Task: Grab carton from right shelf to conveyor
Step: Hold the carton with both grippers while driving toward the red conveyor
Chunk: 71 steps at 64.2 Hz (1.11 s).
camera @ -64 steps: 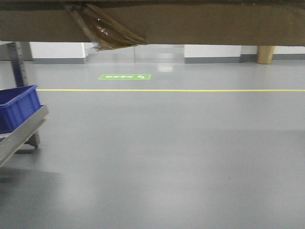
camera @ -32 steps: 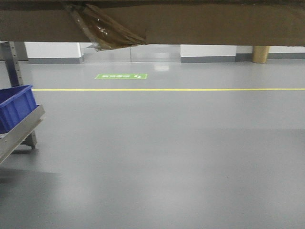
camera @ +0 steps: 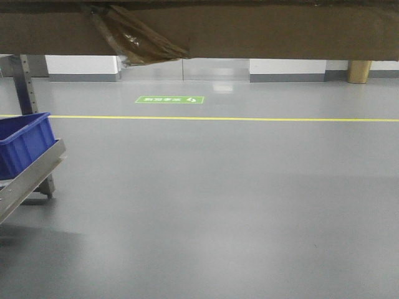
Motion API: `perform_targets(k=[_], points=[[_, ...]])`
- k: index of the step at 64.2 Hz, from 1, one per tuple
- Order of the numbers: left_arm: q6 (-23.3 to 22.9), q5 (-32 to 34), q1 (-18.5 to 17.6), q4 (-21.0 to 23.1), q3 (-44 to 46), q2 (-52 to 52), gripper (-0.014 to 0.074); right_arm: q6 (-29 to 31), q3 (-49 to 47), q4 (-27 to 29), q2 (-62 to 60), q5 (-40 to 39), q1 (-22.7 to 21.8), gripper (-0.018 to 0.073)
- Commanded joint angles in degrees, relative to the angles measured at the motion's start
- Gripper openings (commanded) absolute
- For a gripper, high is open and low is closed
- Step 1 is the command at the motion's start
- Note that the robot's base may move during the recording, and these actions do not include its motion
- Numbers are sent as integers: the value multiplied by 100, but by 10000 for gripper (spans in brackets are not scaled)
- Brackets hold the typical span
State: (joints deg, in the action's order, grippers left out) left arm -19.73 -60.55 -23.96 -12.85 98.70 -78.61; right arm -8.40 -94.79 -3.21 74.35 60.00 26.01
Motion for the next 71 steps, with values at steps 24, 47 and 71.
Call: perform_targets(k=[24, 47, 71], points=[[-7, 332, 3, 47, 32, 64, -20, 138, -4, 100, -66, -263, 0, -67], [-7, 332, 3, -39, 32, 64, -20, 138, -4, 100, -66, -263, 0, -67], [-7, 332, 3, -53, 32, 64, -20, 138, -4, 100, -66, -263, 0, -67]])
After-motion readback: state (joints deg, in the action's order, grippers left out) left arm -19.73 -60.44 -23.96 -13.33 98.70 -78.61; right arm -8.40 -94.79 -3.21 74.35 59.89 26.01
